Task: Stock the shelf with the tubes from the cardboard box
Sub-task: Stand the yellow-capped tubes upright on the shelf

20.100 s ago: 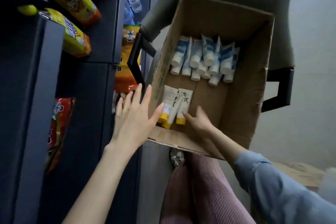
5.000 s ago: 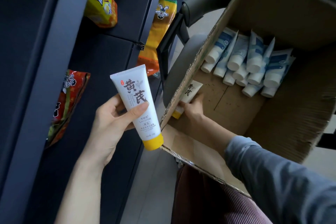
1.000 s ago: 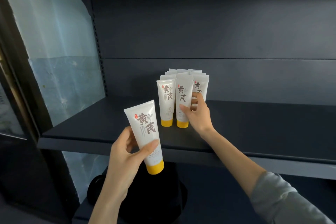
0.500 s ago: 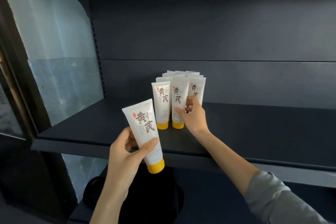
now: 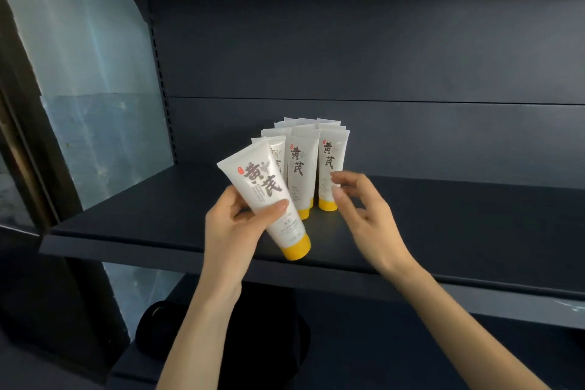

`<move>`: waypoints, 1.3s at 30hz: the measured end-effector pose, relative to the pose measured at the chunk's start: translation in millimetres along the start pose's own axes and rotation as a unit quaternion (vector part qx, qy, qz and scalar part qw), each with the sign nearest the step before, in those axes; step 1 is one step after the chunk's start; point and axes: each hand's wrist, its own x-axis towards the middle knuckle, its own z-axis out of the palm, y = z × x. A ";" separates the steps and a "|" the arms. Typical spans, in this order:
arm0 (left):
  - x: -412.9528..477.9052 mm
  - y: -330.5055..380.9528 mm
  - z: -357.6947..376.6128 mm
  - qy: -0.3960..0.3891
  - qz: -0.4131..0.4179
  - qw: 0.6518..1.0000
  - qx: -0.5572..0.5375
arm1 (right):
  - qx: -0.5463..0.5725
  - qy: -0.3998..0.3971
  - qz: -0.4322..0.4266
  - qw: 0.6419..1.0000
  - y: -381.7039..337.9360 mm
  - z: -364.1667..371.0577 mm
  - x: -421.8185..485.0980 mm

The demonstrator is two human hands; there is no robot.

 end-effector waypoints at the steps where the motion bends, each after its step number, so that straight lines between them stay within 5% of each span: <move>1: -0.3 0.5 6.9 -0.010 0.003 1.000 -0.005 | 0.002 -0.026 -0.014 1.000 -2.5 0.8 -7.6; 5: -3.8 0.7 31.7 -0.044 0.015 0.999 -0.021 | -0.042 -0.083 -0.064 0.994 -5.5 4.8 -26.3; 15: -15.6 -11.0 62.1 0.012 0.031 0.999 -0.019 | -0.089 0.031 -0.074 0.993 0.5 10.4 -38.6; 19: -15.8 -15.5 60.6 0.028 0.041 0.997 0.065 | -0.093 0.015 -0.052 0.994 -0.7 11.9 -34.0; 23: -15.9 -14.6 42.2 -0.058 0.064 0.984 0.158 | -0.077 -0.010 -0.038 0.996 1.1 12.1 -25.9; 25: -16.1 -17.8 27.4 -0.090 0.101 0.953 0.270 | -0.048 -0.011 -0.014 0.999 5.0 10.2 -16.4; 27: -15.6 -23.0 11.9 -0.100 0.136 0.885 0.434 | -0.040 -0.002 0.015 0.999 10.3 6.4 -3.9; 30: -16.7 -28.3 -7.9 -0.116 0.100 0.803 0.575 | -0.033 0.000 0.061 0.998 19.0 0.0 14.2; 34: -19.0 -36.3 -25.7 -0.119 0.060 0.762 0.633 | -0.052 0.000 0.104 0.993 32.8 -3.8 32.0; 39: -20.4 -40.9 -32.7 -0.120 0.049 0.750 0.648 | -0.071 0.000 0.129 0.989 45.9 0.1 39.7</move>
